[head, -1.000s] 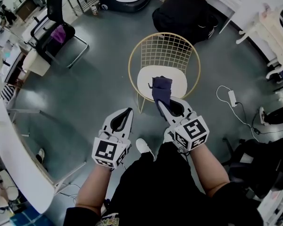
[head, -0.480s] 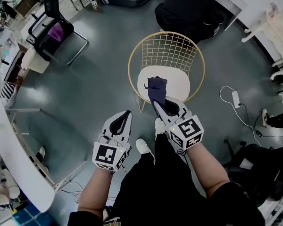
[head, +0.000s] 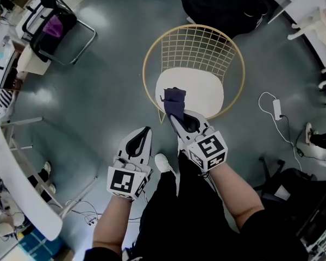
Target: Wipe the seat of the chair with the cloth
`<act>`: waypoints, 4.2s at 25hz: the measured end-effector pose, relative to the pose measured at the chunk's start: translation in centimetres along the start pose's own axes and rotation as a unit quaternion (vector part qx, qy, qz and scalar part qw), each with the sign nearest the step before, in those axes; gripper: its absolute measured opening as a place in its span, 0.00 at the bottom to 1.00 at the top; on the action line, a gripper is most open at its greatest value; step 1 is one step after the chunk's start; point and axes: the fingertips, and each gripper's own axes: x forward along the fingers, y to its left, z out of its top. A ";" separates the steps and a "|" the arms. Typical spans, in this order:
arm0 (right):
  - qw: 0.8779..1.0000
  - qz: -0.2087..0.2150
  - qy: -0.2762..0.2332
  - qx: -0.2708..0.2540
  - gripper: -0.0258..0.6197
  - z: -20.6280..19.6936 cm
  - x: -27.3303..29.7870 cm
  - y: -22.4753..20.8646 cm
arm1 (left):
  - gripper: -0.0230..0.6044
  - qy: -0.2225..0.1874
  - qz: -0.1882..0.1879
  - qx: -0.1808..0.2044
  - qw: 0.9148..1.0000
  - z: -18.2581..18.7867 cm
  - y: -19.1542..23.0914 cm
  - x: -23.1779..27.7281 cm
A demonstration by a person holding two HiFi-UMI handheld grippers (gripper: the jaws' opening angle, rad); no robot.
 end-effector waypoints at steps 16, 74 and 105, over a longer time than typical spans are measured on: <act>0.997 0.019 0.060 0.052 0.14 -10.3 10.9 -7.5 | 0.06 0.044 0.012 -0.014 0.999 -8.7 4.7 9.7; 0.967 -0.142 0.174 0.120 0.14 -32.2 16.1 -21.5 | 0.06 0.111 -0.064 -0.024 0.991 -23.4 2.0 18.6; 0.933 -0.278 0.180 0.142 0.14 -35.0 -0.1 -30.8 | 0.06 0.115 -0.156 0.009 0.981 -21.6 -7.6 23.6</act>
